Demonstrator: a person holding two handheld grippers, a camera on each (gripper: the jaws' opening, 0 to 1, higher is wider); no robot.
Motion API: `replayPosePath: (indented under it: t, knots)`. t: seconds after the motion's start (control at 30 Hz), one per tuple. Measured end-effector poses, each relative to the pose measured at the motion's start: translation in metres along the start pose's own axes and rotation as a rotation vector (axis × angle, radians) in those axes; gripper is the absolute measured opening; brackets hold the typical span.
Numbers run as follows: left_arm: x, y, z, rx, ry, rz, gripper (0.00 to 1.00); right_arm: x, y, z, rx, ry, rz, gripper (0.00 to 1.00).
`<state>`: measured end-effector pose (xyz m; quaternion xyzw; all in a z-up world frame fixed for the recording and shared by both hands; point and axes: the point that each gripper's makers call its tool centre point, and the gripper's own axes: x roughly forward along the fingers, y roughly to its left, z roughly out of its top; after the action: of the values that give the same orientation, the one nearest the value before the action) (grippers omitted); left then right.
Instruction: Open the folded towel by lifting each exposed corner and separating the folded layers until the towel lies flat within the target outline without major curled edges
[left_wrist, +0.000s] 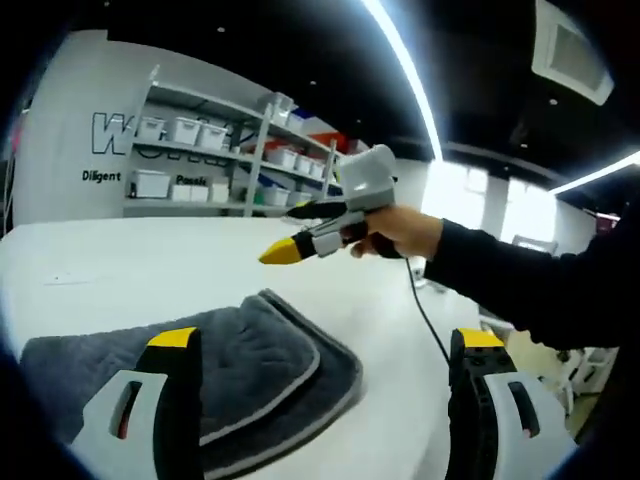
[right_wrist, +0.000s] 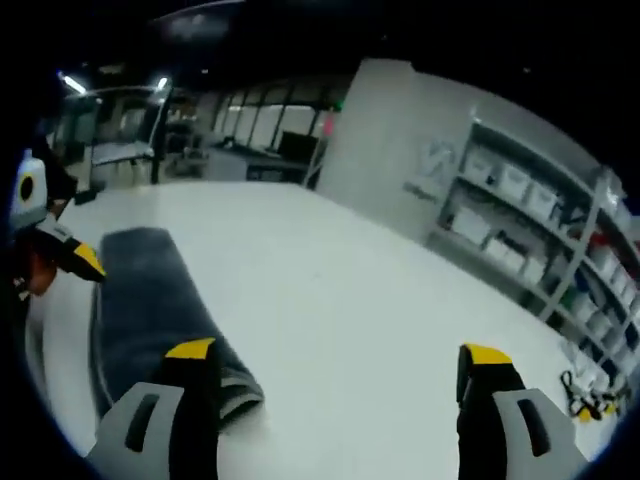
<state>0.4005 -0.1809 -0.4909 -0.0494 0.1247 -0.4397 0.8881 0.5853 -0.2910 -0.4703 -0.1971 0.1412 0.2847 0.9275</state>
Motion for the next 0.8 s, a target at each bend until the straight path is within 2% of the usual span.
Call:
replayPosePath:
  t: [0.27,0.37,0.47,0.53,0.6,0.73,0.8]
  knots:
    - [-0.017,0.02,0.015,-0.007,-0.025,0.025,1.0,-0.019,0.01,0.016,0.006,-0.045,-0.026,1.0]
    - [-0.025,0.027,0.014,-0.005,-0.012,0.034,1.0,-0.026,0.014,0.02,0.04,-0.067,-0.033,1.0]
    - [-0.033,0.037,0.013,-0.002,-0.002,0.052,1.0,-0.036,0.021,0.021,0.073,-0.087,-0.05,1.0]
    - [-0.039,0.046,0.013,-0.028,0.003,0.072,1.0,-0.041,0.025,0.02,0.101,-0.098,-0.066,1.0]
    - [-0.044,0.054,0.013,-0.042,0.002,0.092,1.0,-0.053,0.041,0.017,0.099,-0.109,-0.077,1.0]
    - [-0.06,0.072,0.016,-0.061,-0.022,0.138,1.0,-0.058,0.05,0.015,0.098,-0.107,-0.096,1.0]
    - [-0.067,0.078,0.017,-0.074,-0.034,0.157,1.0,-0.064,0.052,0.018,0.108,-0.127,-0.12,1.0]
